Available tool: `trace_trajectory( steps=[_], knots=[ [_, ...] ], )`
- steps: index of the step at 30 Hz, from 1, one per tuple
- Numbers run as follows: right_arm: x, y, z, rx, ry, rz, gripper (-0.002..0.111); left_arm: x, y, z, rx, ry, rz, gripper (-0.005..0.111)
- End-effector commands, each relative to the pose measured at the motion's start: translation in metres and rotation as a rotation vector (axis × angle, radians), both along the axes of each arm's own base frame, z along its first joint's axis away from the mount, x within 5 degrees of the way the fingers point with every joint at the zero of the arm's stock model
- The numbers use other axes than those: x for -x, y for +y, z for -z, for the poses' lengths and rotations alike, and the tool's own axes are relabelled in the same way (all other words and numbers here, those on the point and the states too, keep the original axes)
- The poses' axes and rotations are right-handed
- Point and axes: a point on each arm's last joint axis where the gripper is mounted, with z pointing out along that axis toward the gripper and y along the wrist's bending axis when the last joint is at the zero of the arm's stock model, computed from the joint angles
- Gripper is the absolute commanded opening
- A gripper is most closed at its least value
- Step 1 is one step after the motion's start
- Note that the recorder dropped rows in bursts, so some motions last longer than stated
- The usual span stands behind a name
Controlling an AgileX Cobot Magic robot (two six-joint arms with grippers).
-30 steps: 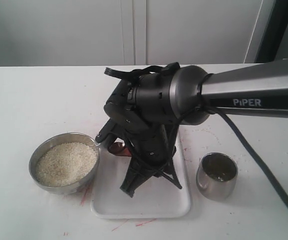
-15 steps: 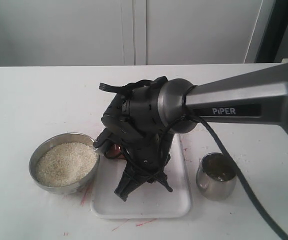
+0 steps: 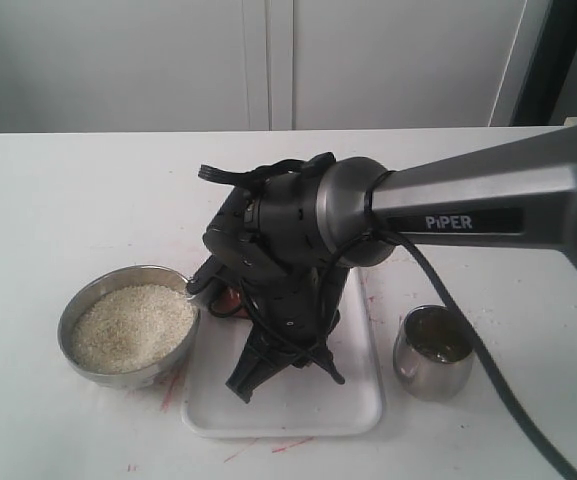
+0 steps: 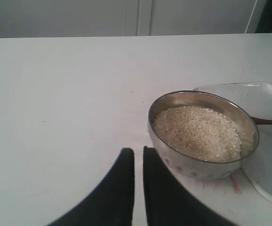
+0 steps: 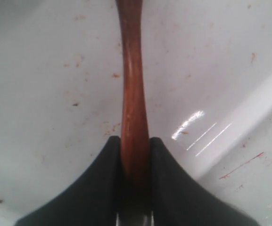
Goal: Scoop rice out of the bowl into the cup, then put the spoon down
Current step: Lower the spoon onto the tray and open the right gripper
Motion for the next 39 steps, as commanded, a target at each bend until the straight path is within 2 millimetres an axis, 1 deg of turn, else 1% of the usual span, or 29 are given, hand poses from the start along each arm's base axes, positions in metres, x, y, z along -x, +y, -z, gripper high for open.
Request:
trace_trajectory(
  steps=[1, 12, 14, 20, 22, 35, 39],
  knots=[
    [0.0003, -0.0006, 0.0005, -0.002, 0.009, 0.015, 0.015, 0.0002, 0.0001, -0.0027, 0.009, -0.009, -0.002, 0.014],
    [0.0008, -0.0012, 0.0005, 0.004, 0.013, 0.018, 0.016, 0.0002, 0.0001, -0.0027, 0.009, -0.009, -0.002, 0.014],
    [0.0008, -0.0012, 0.0005, 0.004, 0.013, 0.018, 0.019, 0.0002, 0.0001, -0.0027, 0.009, -0.009, -0.002, 0.014],
    [0.0011, -0.0017, 0.0005, 0.006, 0.015, 0.032, 0.033, 0.0002, 0.0001, -0.0027, 0.009, -0.009, -0.002, 0.014],
    [0.0011, -0.0017, 0.0005, 0.005, 0.014, 0.035, 0.036, 0.0002, 0.0001, -0.0027, 0.009, -0.009, -0.002, 0.014],
    [0.0007, -0.0020, 0.0004, -0.001, 0.003, 0.075, 0.036, 0.0002, 0.0001, -0.0027, 0.009, -0.009, -0.002, 0.014],
    [0.0004, -0.0013, -0.0041, -0.025, -0.016, 0.093, 0.032, 0.0002, 0.0001, -0.0027, 0.009, -0.009, -0.002, 0.014]
  ],
)
